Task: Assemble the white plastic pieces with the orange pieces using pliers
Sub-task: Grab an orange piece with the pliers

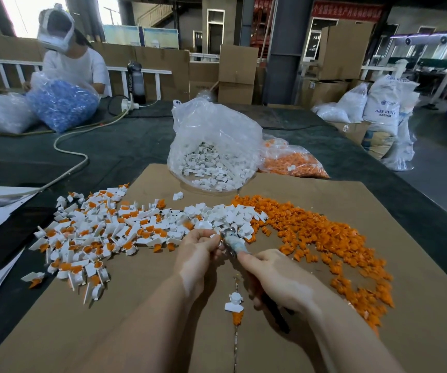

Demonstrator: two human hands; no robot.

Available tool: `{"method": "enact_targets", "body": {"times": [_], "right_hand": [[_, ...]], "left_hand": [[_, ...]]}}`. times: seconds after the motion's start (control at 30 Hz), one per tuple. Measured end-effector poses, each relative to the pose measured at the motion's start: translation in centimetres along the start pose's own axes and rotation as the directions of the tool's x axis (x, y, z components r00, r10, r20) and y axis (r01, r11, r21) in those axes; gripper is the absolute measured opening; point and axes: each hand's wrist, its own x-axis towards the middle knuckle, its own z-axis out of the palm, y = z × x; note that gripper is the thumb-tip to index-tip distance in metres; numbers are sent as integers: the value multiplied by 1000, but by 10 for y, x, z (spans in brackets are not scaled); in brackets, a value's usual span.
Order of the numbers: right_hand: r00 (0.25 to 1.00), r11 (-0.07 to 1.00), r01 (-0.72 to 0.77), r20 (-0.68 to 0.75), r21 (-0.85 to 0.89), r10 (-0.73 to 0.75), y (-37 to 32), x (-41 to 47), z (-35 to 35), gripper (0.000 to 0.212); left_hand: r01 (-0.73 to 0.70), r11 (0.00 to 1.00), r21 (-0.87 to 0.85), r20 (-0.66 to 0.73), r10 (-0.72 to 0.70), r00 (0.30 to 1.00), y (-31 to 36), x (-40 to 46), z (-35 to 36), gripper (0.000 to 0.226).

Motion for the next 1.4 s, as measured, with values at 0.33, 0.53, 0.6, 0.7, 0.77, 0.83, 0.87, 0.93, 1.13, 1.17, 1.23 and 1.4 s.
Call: {"method": "enact_targets", "body": {"times": [0.33,0.53,0.6,0.7,0.77,0.83,0.87,0.93,1.13,1.17,1.23,1.4], "right_hand": [[988,979,73,-123,-191,-98,0,5,6,39],[968,979,90,-213,-181,-128,10,6,13,42],[950,979,92,-278,-180,-141,16,4,11,41],[895,960,5,-428,-281,-130,25,5,0,38],[833,883,-118,-529,-454,-160,30,7,-10,37],[766,783,-228,-603,-578,-222,39,12,-18,40],[750,745,-273,-619,-609,-232,44,15,-21,42],[741,686,-338,-631,-645,-228,53,21,-24,44],[720,581,-421,-646,-696,-252,63,29,-17,56],[708,582,-425,-655,-693,-263,62,29,-16,60],[670,645,-344,-660,-682,-341,56,28,-12,61],[548,735,289,-524,-613,-652,37,32,23,28]], "left_hand": [[-5,1000,-16,1,5,1000,-1,-1,-1,7],[-38,999,-12,-17,37,999,-2,-1,0,9],[-63,998,-23,-26,63,998,-3,-1,-1,8],[-145,986,78,17,144,989,-6,-3,-2,9],[-219,956,196,63,211,975,-8,-6,-3,11],[-284,906,314,93,269,959,-9,-7,-3,15],[-308,871,382,103,291,951,-9,-7,-4,18],[-339,811,476,131,316,940,-9,-7,-4,21],[-368,744,558,194,314,929,-11,-6,-6,21],[-366,744,559,189,316,930,-12,-5,-7,19],[-357,744,565,176,313,933,-13,-2,-6,13],[-399,674,622,222,337,915,-14,-1,-5,15]]}}
